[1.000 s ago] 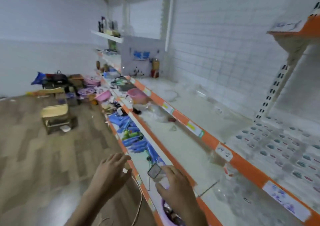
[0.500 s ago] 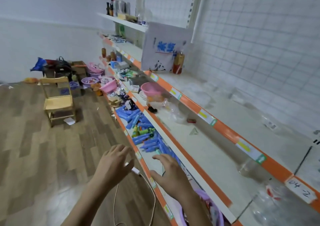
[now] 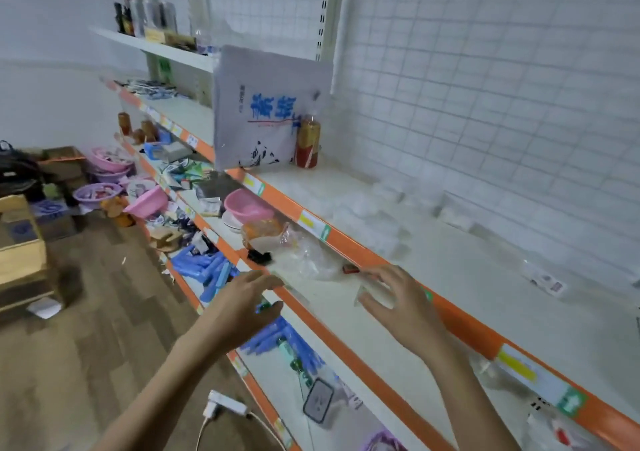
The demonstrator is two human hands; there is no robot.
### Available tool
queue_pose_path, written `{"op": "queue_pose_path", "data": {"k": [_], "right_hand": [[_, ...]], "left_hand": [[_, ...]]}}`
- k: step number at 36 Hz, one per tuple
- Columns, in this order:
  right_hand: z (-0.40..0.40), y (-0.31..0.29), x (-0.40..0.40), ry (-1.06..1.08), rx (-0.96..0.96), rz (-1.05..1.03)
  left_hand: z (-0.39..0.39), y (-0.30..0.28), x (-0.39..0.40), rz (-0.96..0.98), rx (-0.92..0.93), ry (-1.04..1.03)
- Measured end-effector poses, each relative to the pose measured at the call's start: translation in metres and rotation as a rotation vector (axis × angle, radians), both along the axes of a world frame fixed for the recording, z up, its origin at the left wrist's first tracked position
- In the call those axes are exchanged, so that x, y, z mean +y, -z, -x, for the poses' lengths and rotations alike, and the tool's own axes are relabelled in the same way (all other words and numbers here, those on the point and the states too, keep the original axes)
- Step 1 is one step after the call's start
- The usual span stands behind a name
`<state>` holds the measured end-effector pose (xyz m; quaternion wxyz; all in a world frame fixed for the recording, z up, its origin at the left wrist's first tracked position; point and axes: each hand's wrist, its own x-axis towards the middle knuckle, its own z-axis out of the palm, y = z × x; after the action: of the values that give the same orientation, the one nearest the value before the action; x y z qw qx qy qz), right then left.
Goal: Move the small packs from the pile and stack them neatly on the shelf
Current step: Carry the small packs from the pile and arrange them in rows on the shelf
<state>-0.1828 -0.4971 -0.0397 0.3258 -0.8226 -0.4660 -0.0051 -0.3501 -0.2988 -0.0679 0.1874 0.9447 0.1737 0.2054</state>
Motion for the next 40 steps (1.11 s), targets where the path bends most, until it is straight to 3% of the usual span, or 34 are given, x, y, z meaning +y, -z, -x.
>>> {"op": "queue_pose_path", "data": {"k": [6,11,19,24,29,40], "right_hand": [[-0.103,-0.029,0.042,0.145,-0.079,-0.075],[-0.175,-0.028,0.069,0.222,0.035,0.138],[-0.215,-0.01,0.101,0.208,0.228,0.334],[-0.227,-0.009,0.105,0.293,0.116,0.363],[-0.237,-0.005,0.105,0.364,0.171,0.288],[-0.255,0.0,0.121,0.758,0.41,-0.137]], "left_hand": [[-0.111,-0.048,0.068,-0.098,-0.059,0.118],[-0.203,-0.076,0.112,-0.057,0.042,0.234],[-0.313,-0.047,0.133,-0.016,0.255,0.595],[-0.355,-0.029,0.144,-0.001,0.286,0.7],[-0.396,-0.039,0.155,-0.028,0.264,0.736],[-0.455,-0.045,0.168,0.341,0.503,0.814]]}}
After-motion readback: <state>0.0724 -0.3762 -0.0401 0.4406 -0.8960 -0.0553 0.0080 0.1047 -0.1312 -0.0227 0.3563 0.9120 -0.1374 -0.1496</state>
